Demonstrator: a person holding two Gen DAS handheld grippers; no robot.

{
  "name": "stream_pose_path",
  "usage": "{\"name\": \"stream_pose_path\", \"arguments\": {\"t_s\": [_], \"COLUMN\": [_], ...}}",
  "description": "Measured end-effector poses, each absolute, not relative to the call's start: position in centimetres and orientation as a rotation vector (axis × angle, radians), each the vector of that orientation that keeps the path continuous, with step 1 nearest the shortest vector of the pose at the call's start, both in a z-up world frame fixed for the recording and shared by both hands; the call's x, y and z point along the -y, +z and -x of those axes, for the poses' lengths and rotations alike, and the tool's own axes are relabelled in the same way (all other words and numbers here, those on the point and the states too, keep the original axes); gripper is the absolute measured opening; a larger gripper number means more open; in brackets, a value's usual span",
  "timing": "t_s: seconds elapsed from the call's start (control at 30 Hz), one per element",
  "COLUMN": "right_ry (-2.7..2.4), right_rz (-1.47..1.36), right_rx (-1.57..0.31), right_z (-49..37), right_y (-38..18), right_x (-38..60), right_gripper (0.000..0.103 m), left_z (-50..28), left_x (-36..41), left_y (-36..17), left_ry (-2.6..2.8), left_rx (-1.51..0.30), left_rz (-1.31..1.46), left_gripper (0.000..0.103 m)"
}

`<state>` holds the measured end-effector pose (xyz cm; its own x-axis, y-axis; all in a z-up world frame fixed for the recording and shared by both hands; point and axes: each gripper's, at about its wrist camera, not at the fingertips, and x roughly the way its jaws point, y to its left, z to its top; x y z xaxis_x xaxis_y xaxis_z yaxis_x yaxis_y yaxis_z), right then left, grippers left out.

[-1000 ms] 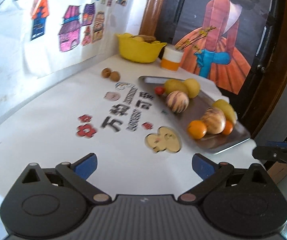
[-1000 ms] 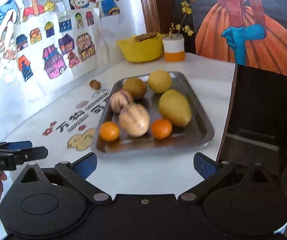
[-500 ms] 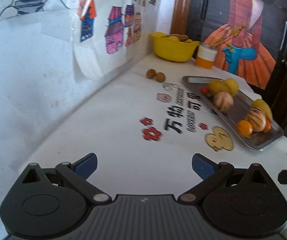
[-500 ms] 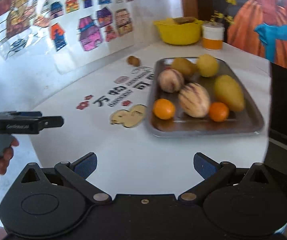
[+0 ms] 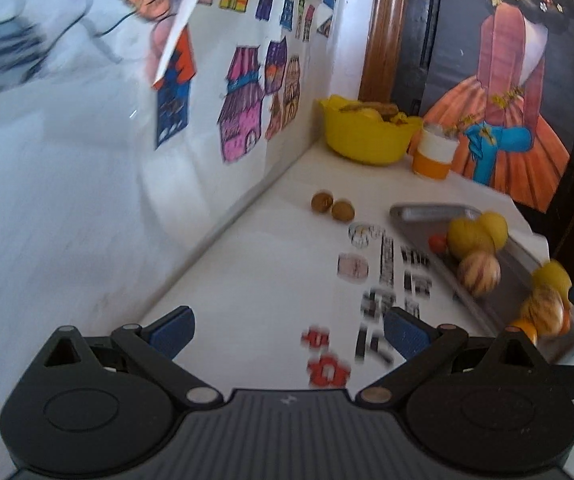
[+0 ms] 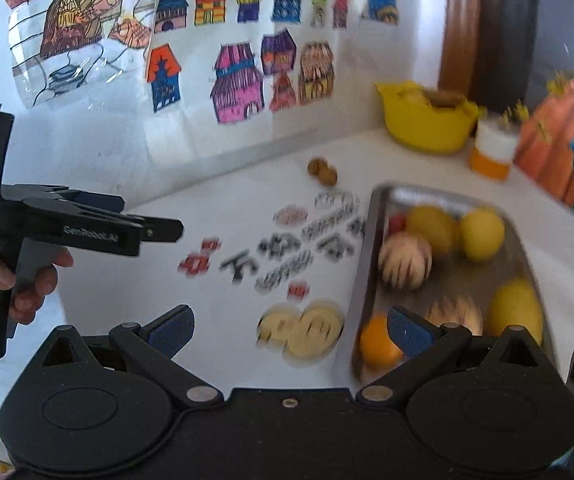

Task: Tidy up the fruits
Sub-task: 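Lift both tools off the tray toward the brown kiwis, then grasp a brown kiwi with the left tool while the right tool grasps the other kiwi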

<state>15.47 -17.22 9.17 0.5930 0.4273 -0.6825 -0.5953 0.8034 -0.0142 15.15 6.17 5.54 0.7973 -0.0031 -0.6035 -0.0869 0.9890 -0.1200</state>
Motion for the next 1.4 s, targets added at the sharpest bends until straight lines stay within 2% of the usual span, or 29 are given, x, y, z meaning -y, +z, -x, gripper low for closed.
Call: {"name": "stream_pose_path", "arguments": {"t_s": [0.2, 0.4, 0.57, 0.8, 0.97, 1.1, 1.27, 1.4], "right_ry": [0.641, 0.689, 0.698, 0.685, 0.692, 0.707, 0.735, 0.754], "right_rz": [0.304, 0.367, 0.376, 0.398, 0.312, 0.311, 0.304, 0.304], "right_rx": [-0.644, -0.598, -0.646, -0.730, -0.809, -0.825, -0.856, -0.860], "right_z": [-21.3, -26.4, -30.2, -34.9, -38.1, -39.5, -40.5, -40.6], "right_y": [9.7, 8.0, 6.2, 4.7, 3.7, 2.8, 1.8, 1.5], "right_x": [16.0, 14.5, 13.4, 11.7, 11.0, 10.2, 9.0, 8.3], "right_gripper": [0.102, 0.094, 0.088, 0.083, 0.067, 0.059, 0.056, 0.052], "left_z": [-20.6, -26.3, -30.3, -33.8, -35.1, -35.6, -36.5, -36.6], "left_x": [-5.4, -4.3, -3.6, -3.8, -4.4, -4.9, -5.2, -5.5], "left_y": [5.1, 3.6, 3.2, 2.1, 1.0, 0.6, 0.5, 0.5], "left_ry": [0.082, 0.099, 0.093, 0.108, 0.117, 0.111, 0.100, 0.087], "left_rx": [-0.608, -0.623, -0.631, -0.648, -0.663, -0.653, -0.647, -0.647], "left_rz": [0.236, 0.261, 0.254, 0.263, 0.279, 0.311, 0.337, 0.353], "left_gripper": [0.103, 0.102, 0.102, 0.090, 0.079, 0.076, 0.069, 0.069]}}
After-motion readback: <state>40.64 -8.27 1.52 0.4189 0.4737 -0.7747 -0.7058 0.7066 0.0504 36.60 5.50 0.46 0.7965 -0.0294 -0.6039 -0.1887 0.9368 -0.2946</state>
